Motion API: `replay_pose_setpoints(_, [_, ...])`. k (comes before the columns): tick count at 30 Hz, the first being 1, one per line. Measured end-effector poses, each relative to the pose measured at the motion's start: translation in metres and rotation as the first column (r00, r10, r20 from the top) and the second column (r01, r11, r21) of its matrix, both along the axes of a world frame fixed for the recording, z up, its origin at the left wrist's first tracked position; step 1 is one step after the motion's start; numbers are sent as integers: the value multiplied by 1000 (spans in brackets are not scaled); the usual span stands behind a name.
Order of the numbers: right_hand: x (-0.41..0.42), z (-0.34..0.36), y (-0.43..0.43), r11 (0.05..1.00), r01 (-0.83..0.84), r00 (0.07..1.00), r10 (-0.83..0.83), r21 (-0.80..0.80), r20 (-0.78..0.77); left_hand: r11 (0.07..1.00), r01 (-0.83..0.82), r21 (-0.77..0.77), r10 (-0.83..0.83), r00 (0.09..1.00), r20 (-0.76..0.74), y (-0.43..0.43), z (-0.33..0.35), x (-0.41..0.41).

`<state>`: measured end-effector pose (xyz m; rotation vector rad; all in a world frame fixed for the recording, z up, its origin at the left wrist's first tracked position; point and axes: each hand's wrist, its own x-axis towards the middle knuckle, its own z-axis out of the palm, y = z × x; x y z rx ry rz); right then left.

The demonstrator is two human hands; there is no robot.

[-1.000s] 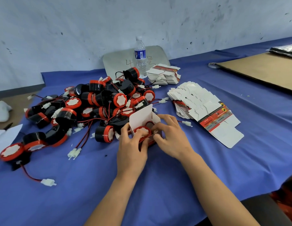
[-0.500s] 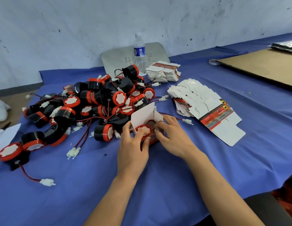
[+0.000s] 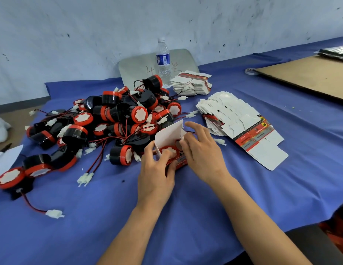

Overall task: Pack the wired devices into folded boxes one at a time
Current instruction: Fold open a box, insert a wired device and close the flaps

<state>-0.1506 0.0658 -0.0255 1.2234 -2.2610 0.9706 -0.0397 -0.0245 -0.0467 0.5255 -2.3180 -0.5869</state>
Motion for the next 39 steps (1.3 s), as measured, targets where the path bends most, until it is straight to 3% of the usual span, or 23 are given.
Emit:
replay_pose_setpoints(6, [-8, 20, -4, 971, 18, 999, -7, 237, -47, 1000, -24, -18, 24, 999, 35, 1, 2, -1])
replay_pose_setpoints(11, [-20, 42, -11, 833, 10, 986, 83, 553, -142, 999, -22, -23, 23, 999, 45, 1, 4, -1])
replay_pose_setpoints(15, [-21, 47, -19, 724, -18, 978, 155, 690, -137, 1000, -20, 13, 20, 1000, 24, 0, 3, 0])
replay_pose_setpoints(18, [-24, 35, -20, 808, -20, 991, 93, 589, -95, 999, -26, 18, 26, 999, 28, 0, 2, -1])
replay_pose_setpoints(21, [-21, 14, -20, 984, -40, 997, 27, 174, 77, 1000, -28, 1, 28, 999, 18, 1, 2, -2])
replay_pose_setpoints(22, [-19, 9, -20, 999, -20, 990, 14, 40, 139, 1000, -26, 0, 26, 1000, 12, 1, 2, -2])
replay_pose_setpoints(24, [-14, 3, -22, 998, 38, 980, -28, -47, 195, 1000, -26, 4, 26, 1000, 8, 1, 2, -3])
replay_pose_setpoints(26, [-14, 5, -24, 998, 61, 982, -64, 24, 176, 1000, -26, 13, 26, 1000, 11, 0, 1, -3])
replay_pose_setpoints(28, [-15, 12, -25, 979, 73, 986, -99, 191, 133, 1000, -27, 15, 27, 1000, 13, -1, 1, -2])
replay_pose_setpoints(33, [-11, 33, -30, 822, 66, 984, -147, 566, 99, 1000, -5, 26, 5, 1000, -10, 0, 2, -1])
replay_pose_setpoints(39, [-12, 53, -23, 651, -121, 960, -115, 750, 255, 987, 27, 159, -14, 997, -81, -1, 4, 2])
